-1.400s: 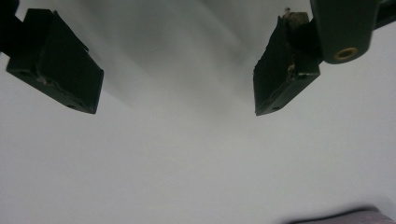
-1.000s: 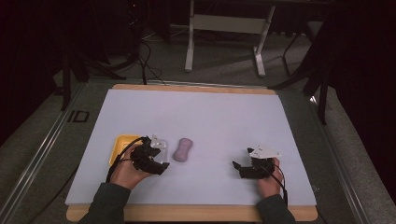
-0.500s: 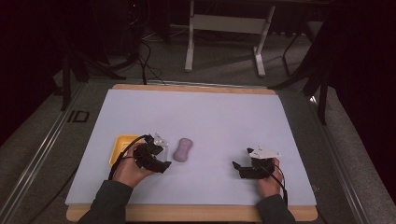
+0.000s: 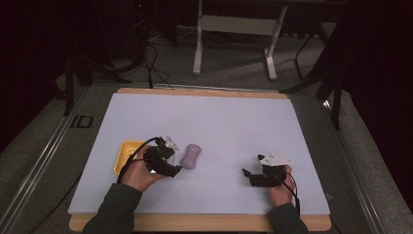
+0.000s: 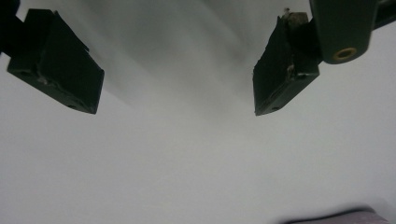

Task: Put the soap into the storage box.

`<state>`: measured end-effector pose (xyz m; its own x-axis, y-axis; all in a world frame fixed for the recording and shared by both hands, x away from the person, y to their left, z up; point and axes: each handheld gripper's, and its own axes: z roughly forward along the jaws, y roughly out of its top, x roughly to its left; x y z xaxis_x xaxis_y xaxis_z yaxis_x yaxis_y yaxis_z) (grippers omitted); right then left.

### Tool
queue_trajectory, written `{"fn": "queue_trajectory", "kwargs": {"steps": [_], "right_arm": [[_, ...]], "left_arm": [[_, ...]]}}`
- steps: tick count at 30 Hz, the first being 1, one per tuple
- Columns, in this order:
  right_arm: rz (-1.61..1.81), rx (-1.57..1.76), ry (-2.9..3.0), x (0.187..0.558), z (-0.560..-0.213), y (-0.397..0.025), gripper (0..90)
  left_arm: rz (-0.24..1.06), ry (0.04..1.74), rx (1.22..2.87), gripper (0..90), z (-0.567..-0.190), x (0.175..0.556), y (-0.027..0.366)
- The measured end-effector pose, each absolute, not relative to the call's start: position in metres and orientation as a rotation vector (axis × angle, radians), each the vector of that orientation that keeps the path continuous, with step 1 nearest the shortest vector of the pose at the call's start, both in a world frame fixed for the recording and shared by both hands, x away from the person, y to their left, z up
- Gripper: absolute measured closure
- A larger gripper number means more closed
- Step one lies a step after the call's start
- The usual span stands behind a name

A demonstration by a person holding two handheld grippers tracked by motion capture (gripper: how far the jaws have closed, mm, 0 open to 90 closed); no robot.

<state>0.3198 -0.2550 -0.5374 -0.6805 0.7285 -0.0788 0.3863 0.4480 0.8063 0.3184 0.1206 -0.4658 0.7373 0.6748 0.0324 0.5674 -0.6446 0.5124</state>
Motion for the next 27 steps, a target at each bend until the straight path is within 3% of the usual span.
{"fn": "queue_trajectory", "kwargs": {"steps": [27], "right_arm": [[1.114,0.940,2.286,0.319,-0.537,-0.254,16.1]], "left_arm": [[0.283,0.940,2.487,37.0,-0.460,0.335,0.099]]}}
